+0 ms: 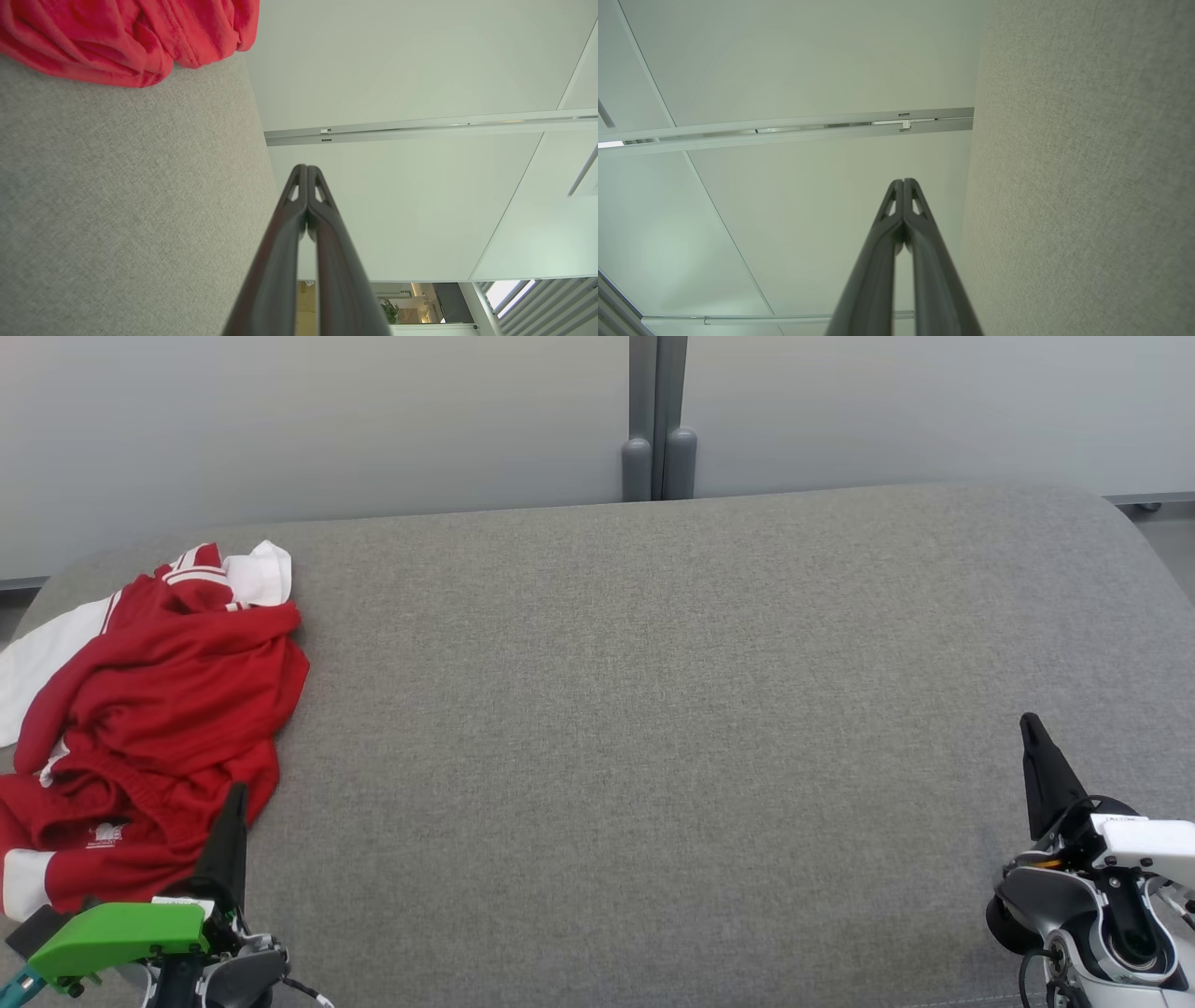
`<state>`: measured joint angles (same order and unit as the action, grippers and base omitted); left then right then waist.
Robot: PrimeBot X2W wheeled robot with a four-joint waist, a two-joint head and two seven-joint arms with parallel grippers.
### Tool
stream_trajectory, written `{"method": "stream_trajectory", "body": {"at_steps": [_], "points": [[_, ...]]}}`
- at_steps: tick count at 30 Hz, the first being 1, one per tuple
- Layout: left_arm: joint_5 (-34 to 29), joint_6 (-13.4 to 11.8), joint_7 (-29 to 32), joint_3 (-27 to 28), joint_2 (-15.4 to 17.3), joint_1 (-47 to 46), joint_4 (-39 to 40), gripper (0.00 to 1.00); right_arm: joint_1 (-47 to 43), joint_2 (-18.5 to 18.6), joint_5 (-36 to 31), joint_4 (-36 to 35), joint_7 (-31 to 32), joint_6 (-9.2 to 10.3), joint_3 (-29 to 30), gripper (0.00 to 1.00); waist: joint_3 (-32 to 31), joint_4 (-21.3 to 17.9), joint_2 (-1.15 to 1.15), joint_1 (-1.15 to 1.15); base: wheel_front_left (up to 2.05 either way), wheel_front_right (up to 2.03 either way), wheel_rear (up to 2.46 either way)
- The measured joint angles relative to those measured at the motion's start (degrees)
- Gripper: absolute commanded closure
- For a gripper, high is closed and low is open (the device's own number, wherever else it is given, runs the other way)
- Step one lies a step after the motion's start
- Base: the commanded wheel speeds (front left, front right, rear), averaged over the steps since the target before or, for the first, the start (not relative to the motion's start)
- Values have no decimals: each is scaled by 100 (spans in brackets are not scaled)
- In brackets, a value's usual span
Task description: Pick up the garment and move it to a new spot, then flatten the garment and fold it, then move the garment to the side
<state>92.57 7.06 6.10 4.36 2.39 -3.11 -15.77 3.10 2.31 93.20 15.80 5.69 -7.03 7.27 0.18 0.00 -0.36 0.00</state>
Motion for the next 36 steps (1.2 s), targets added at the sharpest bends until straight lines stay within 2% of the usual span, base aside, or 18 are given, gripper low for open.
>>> {"method": "stream_trajectory", "body": {"at_steps": [36], "points": [[0,0,0,2,-1,0,0,100,0,-1,0,0,1,0,2,100,0,0,0,0,0,0,0]]}}
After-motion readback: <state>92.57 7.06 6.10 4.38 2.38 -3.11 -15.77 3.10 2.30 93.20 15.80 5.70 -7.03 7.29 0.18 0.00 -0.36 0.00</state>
